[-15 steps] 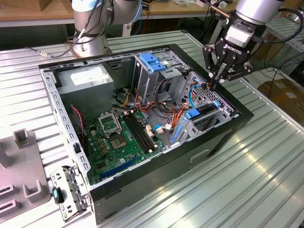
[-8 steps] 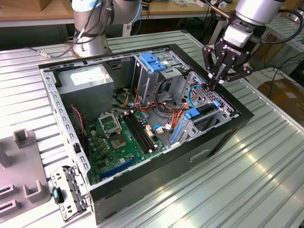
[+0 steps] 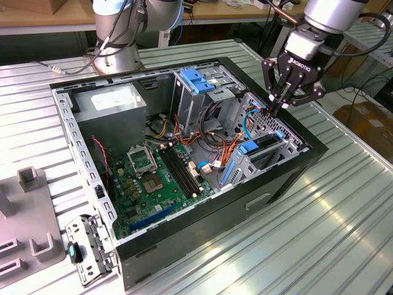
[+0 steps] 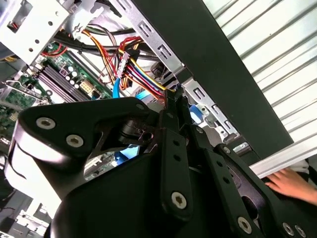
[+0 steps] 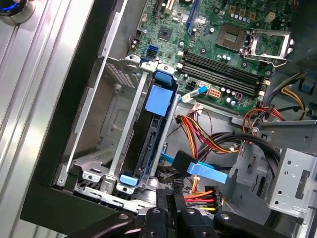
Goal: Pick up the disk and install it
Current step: 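Insert the first disk wire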
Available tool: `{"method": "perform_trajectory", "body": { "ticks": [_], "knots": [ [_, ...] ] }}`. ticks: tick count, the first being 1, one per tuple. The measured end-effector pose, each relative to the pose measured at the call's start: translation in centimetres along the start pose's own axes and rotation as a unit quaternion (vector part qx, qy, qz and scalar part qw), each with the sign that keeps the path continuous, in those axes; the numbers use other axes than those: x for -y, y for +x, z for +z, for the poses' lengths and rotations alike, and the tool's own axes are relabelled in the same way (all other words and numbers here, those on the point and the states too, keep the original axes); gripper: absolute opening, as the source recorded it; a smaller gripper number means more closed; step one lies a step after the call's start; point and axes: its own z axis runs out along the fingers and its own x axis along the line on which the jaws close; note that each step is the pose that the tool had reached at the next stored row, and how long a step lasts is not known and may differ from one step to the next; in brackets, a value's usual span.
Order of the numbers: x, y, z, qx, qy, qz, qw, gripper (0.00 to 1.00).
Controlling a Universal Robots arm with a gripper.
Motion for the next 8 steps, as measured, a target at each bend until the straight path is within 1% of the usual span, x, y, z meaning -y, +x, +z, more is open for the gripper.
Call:
{"method": "perform_trajectory", "body": {
  "ticks": [4, 8],
  "knots": [
    [0.0, 0.0, 0.02, 0.001, -0.0002, 0.018, 0.99984, 0.17],
    [0.0, 0.0, 0.02, 0.0011, -0.0003, 0.02, 0.99979, 0.17]
  ]
}}
